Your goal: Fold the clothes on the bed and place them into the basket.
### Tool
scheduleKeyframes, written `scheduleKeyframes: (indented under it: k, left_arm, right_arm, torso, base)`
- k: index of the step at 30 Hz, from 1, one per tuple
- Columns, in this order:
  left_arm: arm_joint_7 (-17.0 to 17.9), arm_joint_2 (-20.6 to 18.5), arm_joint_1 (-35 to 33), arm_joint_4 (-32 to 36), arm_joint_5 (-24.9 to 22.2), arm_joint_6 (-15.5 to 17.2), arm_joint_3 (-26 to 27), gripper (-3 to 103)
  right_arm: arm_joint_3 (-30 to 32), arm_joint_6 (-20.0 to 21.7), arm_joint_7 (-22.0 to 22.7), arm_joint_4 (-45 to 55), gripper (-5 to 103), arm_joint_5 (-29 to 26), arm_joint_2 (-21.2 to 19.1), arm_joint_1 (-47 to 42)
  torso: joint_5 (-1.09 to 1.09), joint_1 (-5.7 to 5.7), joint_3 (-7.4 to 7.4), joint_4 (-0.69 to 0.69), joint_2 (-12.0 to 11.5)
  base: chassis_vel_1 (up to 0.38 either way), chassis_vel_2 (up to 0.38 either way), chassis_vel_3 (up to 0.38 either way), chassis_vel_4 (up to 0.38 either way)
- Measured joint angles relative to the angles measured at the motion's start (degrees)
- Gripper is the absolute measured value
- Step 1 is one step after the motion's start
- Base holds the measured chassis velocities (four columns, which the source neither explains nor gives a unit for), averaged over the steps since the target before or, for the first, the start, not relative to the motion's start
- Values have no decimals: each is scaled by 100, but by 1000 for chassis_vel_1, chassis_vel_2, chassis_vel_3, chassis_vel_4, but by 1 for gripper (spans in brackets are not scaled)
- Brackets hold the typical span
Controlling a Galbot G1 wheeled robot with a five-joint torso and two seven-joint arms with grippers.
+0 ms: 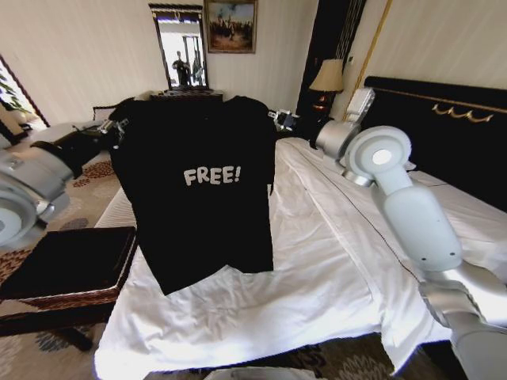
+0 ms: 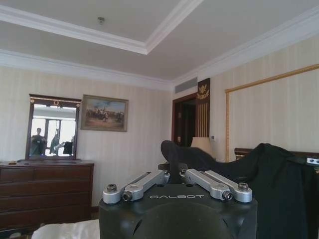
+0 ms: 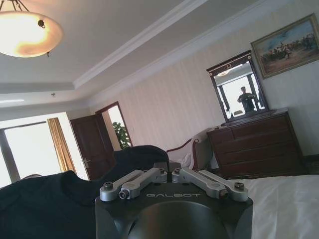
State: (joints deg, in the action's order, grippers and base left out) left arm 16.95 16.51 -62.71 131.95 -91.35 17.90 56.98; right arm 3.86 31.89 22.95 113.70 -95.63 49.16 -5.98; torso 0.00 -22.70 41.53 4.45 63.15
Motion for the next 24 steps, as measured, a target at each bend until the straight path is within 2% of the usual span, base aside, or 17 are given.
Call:
scheduleKeyframes:
  k: [3,5,6,7,9,10,11,12,13,15,16,17,18,20,21,22,24]
  left_arm:
    - [78,70,-101,238,-96,48,113,1]
    - [219,199,-184,579,-255,142,177,1]
    - [262,258,-213,783,-363,201,189,1]
    - [262,258,-213,783,-363,201,189,1]
    - [274,338,-398,1071,-598,316,415,1]
    - [284,360,-463,1099,-680,349,528,1]
    - [345,416,-648,1143,-1000,449,930,1]
    - [520,481,-962,1172,-1639,645,1638,1]
    - [520,481,-962,1172,-1639,645,1638,1]
    - [718,481,-1110,1179,-2250,836,2201,1]
    - [901,441,-1190,1179,-2686,995,2650,1]
    - [901,441,-1190,1179,-2686,995,2650,1]
    - [968,430,-1251,1179,-2844,1060,2878,1]
    - [1160,426,-1659,1170,-3613,1243,3886,1]
    - [1160,426,-1659,1170,-3613,1243,3886,1]
    - [1177,442,-1876,1168,-3793,1282,4261,1]
    - [1173,549,-2286,1165,-3850,1333,4779,1]
  right_arm:
    - [183,-19,100,313,0,-276,-122,-159]
    - [697,-25,234,904,0,-603,-456,-663]
    - [1221,-48,329,1345,0,-834,-791,-1160]
    - [1221,-48,329,1345,0,-834,-791,-1160]
    - [1915,-129,442,1901,0,-1069,-1364,-1932]
    - [2076,-150,455,2024,0,-1133,-1472,-2095]
    - [2542,-188,475,2329,0,-1339,-1767,-2493]
    - [3262,-217,477,2776,0,-1712,-2137,-3036]
    - [3262,-217,477,2776,0,-1712,-2137,-3036]
    - [4078,-218,496,3000,0,-2182,-2415,-3622]
    - [4540,-225,531,3045,0,-2485,-2581,-3890]
    - [4540,-225,531,3045,0,-2485,-2581,-3890]
    - [4642,-234,554,3049,0,-2584,-2615,-3919]
    - [4992,-316,630,3046,0,-2932,-2850,-3951]
    - [4992,-316,630,3046,0,-2932,-2850,-3951]
    - [5129,-340,647,3040,0,-3080,-2956,-3965]
    - [5438,-344,726,3022,0,-3450,-3131,-4024]
  torso:
    - [1,0,-1,2,0]
    - [1,0,-1,-2,0]
    - [2,1,-1,0,0]
    - [2,1,-1,0,0]
    - [4,1,-1,7,0]
    - [4,1,-1,7,0]
    - [4,1,-2,9,0]
    - [4,3,-3,7,1]
    - [4,3,-3,7,1]
    - [1,4,-3,1,2]
    - [0,4,-3,1,1]
    - [0,4,-3,1,1]
    - [0,4,-3,1,1]
    - [-2,3,-1,0,1]
    - [-2,3,-1,0,1]
    - [0,2,-1,-2,1]
    - [1,1,-1,-1,1]
  base:
    - [0,0,0,0]
    - [0,0,0,0]
    - [0,0,0,0]
    - [0,0,0,0]
    - [0,0,0,0]
    - [0,0,0,0]
    - [0,0,0,0]
    - [0,0,0,0]
    - [0,0,0,0]
    - [0,0,0,0]
    - [0,0,0,0]
    - [0,0,0,0]
    - [0,0,0,0]
    - [0,0,0,0]
    - [0,0,0,0]
    - [0,0,0,0]
    - [0,0,0,0]
